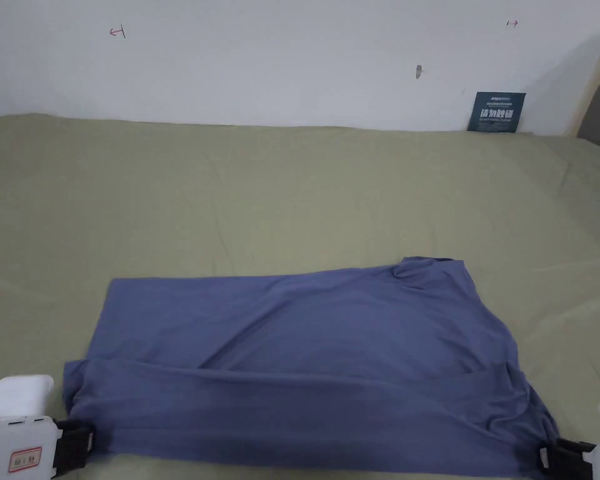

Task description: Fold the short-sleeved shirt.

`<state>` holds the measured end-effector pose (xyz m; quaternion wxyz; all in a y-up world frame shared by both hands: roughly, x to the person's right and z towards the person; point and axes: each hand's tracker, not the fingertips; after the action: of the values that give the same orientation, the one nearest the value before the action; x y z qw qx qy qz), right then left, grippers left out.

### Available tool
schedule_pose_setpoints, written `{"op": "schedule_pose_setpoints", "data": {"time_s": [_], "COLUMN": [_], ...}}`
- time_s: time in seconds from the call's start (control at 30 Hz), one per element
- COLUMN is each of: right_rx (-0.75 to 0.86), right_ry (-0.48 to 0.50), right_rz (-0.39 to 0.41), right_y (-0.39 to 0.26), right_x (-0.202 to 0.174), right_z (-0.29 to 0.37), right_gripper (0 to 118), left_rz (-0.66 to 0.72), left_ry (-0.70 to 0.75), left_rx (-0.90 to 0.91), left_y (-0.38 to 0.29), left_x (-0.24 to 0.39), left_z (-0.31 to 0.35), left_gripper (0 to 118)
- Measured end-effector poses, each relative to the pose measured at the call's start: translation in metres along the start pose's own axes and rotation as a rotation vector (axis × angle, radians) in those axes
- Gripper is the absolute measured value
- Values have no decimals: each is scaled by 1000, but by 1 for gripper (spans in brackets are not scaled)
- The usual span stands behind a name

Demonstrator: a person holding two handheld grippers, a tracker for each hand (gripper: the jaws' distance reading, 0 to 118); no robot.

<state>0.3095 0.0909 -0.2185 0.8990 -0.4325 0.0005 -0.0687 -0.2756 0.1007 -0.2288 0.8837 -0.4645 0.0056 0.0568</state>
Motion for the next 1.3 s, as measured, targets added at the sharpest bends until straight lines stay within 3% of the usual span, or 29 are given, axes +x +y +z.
{"op": "schedule_pose_setpoints", "data": {"time_s": [0.03, 0.07, 0.1, 0.13, 0.17, 0.27, 0.33, 0.37, 0.4, 0.43, 0.47, 0.73, 0.83, 0.87, 0.9, 0.97, 1.13, 1.17, 1.23, 1.27, 1.3], "right_rx": [2, 4, 14, 109, 81, 186, 191, 202, 236, 244, 234, 184, 166, 159, 152, 138, 108, 102, 91, 85, 79], "right_ry": [-11, -16, -14, -1, -3, 1, 13, 12, 3, -3, -5, 3, -14, -23, -26, -41, -64, -66, -67, -68, -71], "right_rz": [7, 6, 8, 6, 21, 16, 38, 42, 40, 46, 52, 82, 99, 104, 114, 126, 142, 141, 139, 139, 136], "right_y": [2, 4, 6, 9, 17, 48, 69, 76, 84, 92, 101, 151, 162, 166, 168, 172, 184, 186, 192, 195, 199], "right_x": [-1, -1, 0, 2, 2, -14, -22, -30, -37, -43, -48, -50, -51, -50, -51, -49, -42, -41, -38, -37, -35], "right_z": [3, 5, 10, 18, 19, 30, 23, 20, 15, 8, -1, -67, -86, -91, -95, -104, -123, -126, -132, -135, -138], "right_gripper": [31, 84, 118, 114, 107, 108, 103, 83, 52, 10, 0, 0, 0, 0, 0, 0, 0, 0, 0, 0, 0], "left_rz": [-2, 4, 10, 35, 48, 36, 21, 23, 24, 36, 40, 24, 17, 24, 27, 38, -12, -14, 15, 22, 5], "left_ry": [4, 24, 33, 28, 29, 44, 73, 66, 52, 50, 61, 133, 160, 172, 173, 180, 256, 230, 143, 182, 182], "left_rx": [5, 3, 18, 72, 71, 136, 171, 184, 182, 193, 205, 135, 77, 67, 44, 21, 2, -5, -39, -7, -2], "left_y": [0, 0, 1, 6, 12, 35, 55, 65, 78, 88, 98, 181, 201, 205, 209, 214, 219, 218, 215, 215, 216], "left_x": [0, -1, -3, -2, -2, 4, 3, 4, 5, 7, 10, 8, 0, -1, -4, -7, -3, -4, -3, -2, 0], "left_z": [1, 2, 5, 14, 18, 25, 18, 14, 8, 1, -5, -77, -112, -121, -133, -149, -171, -173, -171, -165, -162], "left_gripper": [41, 93, 118, 118, 111, 109, 97, 75, 45, 10, 0, 0, 5, 15, 44, 118, 116, 112, 85, 80, 66]}}
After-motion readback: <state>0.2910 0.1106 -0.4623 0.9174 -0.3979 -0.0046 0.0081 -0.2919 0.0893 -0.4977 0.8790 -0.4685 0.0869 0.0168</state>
